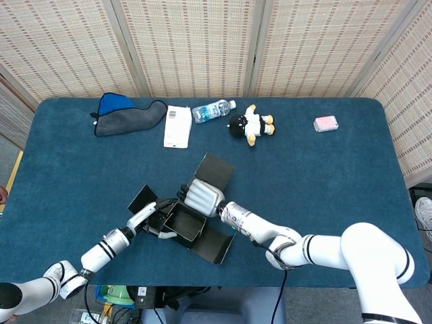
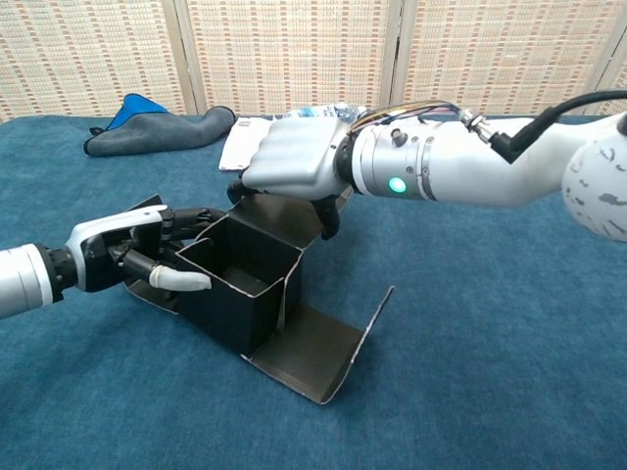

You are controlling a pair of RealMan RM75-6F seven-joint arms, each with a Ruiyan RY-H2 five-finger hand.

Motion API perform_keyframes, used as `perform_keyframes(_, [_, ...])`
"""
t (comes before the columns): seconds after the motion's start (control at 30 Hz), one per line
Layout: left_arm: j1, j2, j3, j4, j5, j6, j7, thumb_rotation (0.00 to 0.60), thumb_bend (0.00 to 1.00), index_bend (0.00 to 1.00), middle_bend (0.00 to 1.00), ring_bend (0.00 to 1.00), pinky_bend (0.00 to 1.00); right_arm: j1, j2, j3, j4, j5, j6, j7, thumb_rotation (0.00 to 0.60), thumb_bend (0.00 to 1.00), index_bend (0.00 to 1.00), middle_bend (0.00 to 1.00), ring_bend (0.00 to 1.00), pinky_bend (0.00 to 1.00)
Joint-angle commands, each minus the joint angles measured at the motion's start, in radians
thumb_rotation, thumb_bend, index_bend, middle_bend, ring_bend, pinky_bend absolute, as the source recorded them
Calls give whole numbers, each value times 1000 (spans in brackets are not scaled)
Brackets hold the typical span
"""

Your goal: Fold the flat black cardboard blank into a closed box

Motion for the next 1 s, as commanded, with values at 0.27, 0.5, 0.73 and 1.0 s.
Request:
perform_keyframes(0.27, [10,-5,2,10,-9,9,-11,600,166,249,267,564,694,-11,3,9,-14,21,6,4,600,119,117,311,851,1000])
perform_keyframes(0.5, [19,0,0,7,-21,11,-11,600,166,249,267,564,694,-52,41,45,-97,28,38,127,600,50,0,136,794,1000])
perform_keyframes(0.73, [30,10,-6,5,-39,4,-13,600,166,255,266,571,696,-134,93,61,-165,-21,133,284,600,50,0,129,789,1000])
perform_keyframes(1.0, [50,27,-19,-5,-67,0,-19,600,166,255,267,620,696,-239,150,42,-198,-76,231,420,600,50,0,129,789,1000])
